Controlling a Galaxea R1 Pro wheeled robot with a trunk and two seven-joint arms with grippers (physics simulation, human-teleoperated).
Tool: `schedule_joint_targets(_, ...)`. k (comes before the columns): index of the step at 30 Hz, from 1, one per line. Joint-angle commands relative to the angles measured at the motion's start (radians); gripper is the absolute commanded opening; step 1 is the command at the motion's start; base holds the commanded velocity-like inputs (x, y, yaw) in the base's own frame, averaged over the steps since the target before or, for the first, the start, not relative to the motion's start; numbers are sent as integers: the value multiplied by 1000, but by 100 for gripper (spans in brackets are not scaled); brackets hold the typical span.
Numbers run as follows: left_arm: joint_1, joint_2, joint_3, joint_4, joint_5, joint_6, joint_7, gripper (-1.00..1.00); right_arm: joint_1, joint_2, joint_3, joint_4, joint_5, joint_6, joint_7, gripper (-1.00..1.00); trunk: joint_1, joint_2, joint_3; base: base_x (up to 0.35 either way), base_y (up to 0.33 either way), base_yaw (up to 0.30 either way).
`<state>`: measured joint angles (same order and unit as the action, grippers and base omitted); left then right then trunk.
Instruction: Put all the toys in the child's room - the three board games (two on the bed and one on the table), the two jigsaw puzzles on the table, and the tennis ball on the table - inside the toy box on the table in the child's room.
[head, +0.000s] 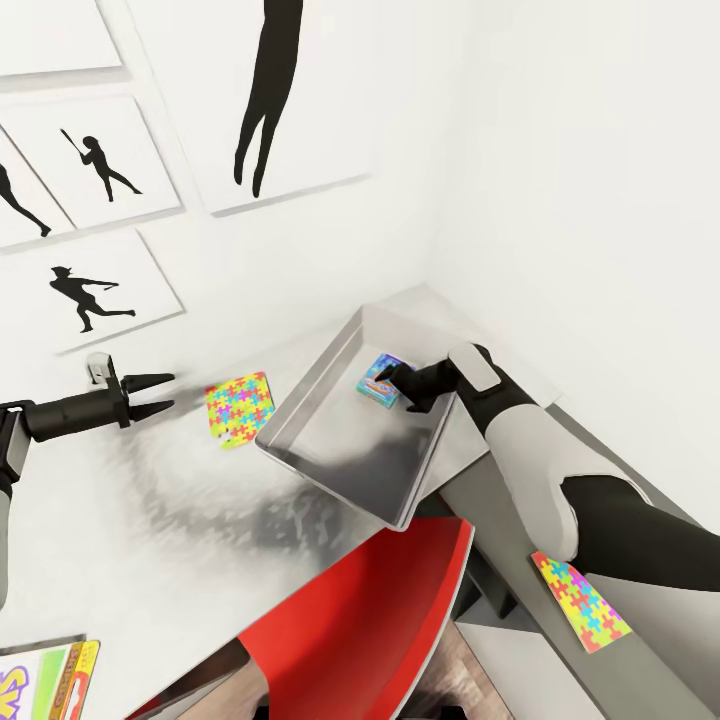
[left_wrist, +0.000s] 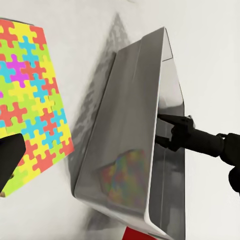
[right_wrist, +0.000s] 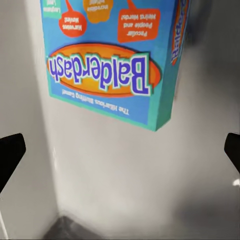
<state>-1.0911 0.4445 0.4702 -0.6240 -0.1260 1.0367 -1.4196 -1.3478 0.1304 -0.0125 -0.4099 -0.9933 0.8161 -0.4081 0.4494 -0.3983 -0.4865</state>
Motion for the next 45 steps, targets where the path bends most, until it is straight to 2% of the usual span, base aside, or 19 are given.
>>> schedule_joint_targets(1, -1, -1, 4, 0, -11, 10, -8, 100, -1, 1, -1, -3, -9, 5, -10, 100, 1, -2, -2, 0, 0, 0)
schedule_joint_targets(13, -1, 0, 4, 0, -11, 10, -8, 100, 1, 3, 0, -92, -8, 9, -12, 100, 1, -2, 8, 0, 0, 0)
schedule_joint_targets(45, -1, -1, 5, 0, -9, 10, -9, 100, 1, 8, 6, -99, -7, 9, -13, 100, 1, -2, 61, 0, 0, 0)
